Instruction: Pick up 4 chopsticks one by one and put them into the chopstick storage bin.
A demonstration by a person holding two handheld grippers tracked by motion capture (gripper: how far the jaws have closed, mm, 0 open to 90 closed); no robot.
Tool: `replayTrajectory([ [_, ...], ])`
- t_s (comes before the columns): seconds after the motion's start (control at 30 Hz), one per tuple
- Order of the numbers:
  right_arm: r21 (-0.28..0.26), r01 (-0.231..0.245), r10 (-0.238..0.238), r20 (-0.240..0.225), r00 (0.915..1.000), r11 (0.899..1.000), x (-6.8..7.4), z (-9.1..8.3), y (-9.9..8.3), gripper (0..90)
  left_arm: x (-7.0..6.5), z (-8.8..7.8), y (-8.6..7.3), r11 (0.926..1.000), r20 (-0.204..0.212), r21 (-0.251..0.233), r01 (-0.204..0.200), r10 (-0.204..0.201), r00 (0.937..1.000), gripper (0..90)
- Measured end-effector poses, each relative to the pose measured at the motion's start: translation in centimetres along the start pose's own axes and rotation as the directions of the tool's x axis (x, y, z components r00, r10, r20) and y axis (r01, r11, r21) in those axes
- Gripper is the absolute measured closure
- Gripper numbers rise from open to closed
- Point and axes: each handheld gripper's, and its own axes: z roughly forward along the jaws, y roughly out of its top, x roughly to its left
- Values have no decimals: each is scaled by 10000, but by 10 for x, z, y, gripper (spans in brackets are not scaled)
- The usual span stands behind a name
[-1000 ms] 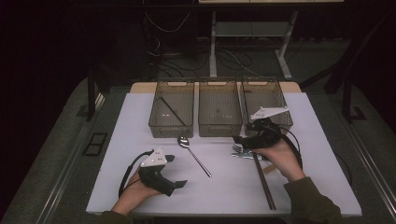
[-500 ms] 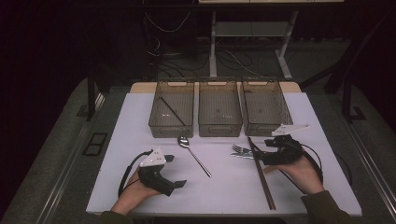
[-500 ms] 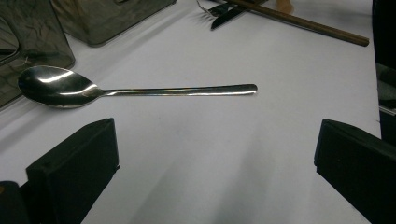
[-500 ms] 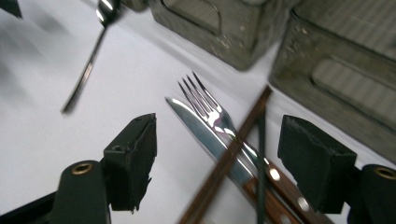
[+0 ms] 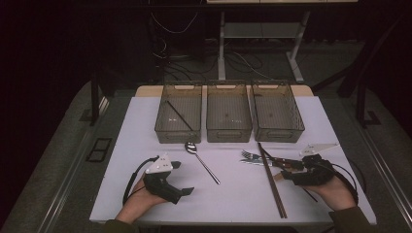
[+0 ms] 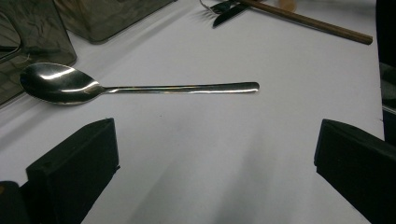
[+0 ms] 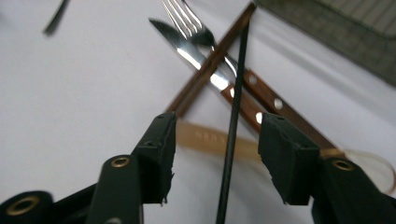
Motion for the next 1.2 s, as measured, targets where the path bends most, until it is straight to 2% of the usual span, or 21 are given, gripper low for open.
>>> replayTrajectory([
  [0.23, 526, -80, 75, 93, 9999, 9986, -5, 0, -19, 593, -1, 0, 0, 9999, -41, 81, -60, 61, 10000, 0],
  [0.43, 895, -104, 117, -140, 9998, 9959, -6, 7, -21, 686, -1, 1, 0, 9997, 1, 210, -126, 126, 9999, 0],
  [0.57, 1096, -103, 105, -13, 9999, 9939, -5, 12, -22, 720, -1, 1, 0, 9997, 21, 212, -120, 120, 9999, 0],
  [0.73, 1192, -171, 155, 143, 9998, 9927, -6, 13, -22, 768, -2, 2, 0, 9997, 72, 203, -138, 137, 9999, 0],
  [0.9, 1066, -245, 217, 274, 9994, 9940, -8, 11, -22, 829, -1, 2, 0, 9997, 120, 212, -144, 141, 9998, 0],
  [1.2, 950, -413, 366, 502, 9981, 9946, -12, 9, -23, 851, -2, 3, 0, 9994, 157, 284, -184, 180, 9997, 0],
])
